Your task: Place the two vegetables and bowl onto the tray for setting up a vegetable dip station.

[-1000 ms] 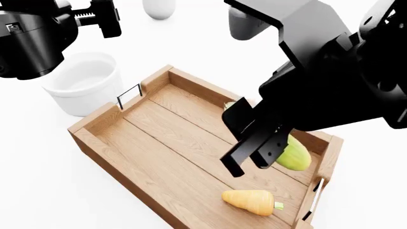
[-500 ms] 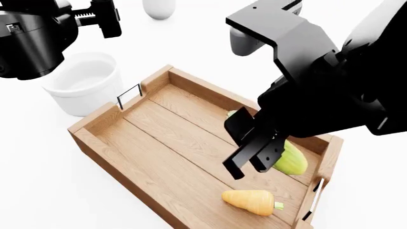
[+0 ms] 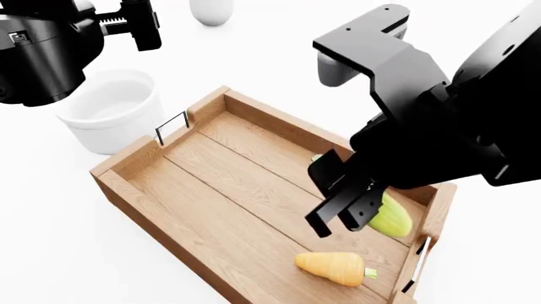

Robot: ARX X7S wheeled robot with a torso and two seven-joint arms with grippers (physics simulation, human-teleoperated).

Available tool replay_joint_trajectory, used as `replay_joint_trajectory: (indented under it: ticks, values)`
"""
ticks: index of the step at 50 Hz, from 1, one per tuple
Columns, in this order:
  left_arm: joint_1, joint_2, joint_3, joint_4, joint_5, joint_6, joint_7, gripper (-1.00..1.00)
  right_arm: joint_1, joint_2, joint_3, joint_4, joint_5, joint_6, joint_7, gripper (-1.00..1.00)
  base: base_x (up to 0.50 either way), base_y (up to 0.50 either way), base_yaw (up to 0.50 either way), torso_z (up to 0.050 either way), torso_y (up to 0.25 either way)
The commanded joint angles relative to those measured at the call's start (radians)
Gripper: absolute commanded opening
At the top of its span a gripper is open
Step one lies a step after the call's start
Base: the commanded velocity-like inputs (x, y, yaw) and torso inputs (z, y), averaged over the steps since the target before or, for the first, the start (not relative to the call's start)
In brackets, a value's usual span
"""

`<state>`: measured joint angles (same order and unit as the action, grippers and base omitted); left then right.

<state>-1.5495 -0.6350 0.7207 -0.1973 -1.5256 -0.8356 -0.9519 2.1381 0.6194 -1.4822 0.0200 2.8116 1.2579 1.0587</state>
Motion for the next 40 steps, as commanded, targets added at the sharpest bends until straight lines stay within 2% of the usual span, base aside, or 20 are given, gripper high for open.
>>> replay_joint_trajectory:
  ticks: [1, 32, 33, 40]
  values:
    - [-0.001, -0.001, 0.0, 0.0, -0.002, -0.001, -0.002, 1.0, -0.011, 0.004, 0.003, -0.003, -0.018, 0.002, -0.009, -1.0, 0.0, 0.0, 0.0, 0.0, 0.0]
    - [0.001, 0.0, 0.003, 0.003, -0.001, 0.001, -0.002, 1.0, -0.008, 0.03, -0.038, 0.0, -0.032, 0.001, 0.009, -1.0, 0.0, 0.0, 0.0, 0.0, 0.0]
    - [0.001, 0.0, 0.003, 0.001, 0.0, 0.002, -0.001, 1.0, -0.009, 0.031, -0.039, 0.001, -0.033, 0.001, 0.009, 1.0, 0.0, 0.0, 0.0, 0.0, 0.0]
    - [0.0, 0.0, 0.004, -0.001, 0.001, 0.002, 0.0, 1.0, 0.003, 0.036, -0.051, -0.004, -0.024, 0.003, 0.017, 1.0, 0.0, 0.0, 0.0, 0.0, 0.0]
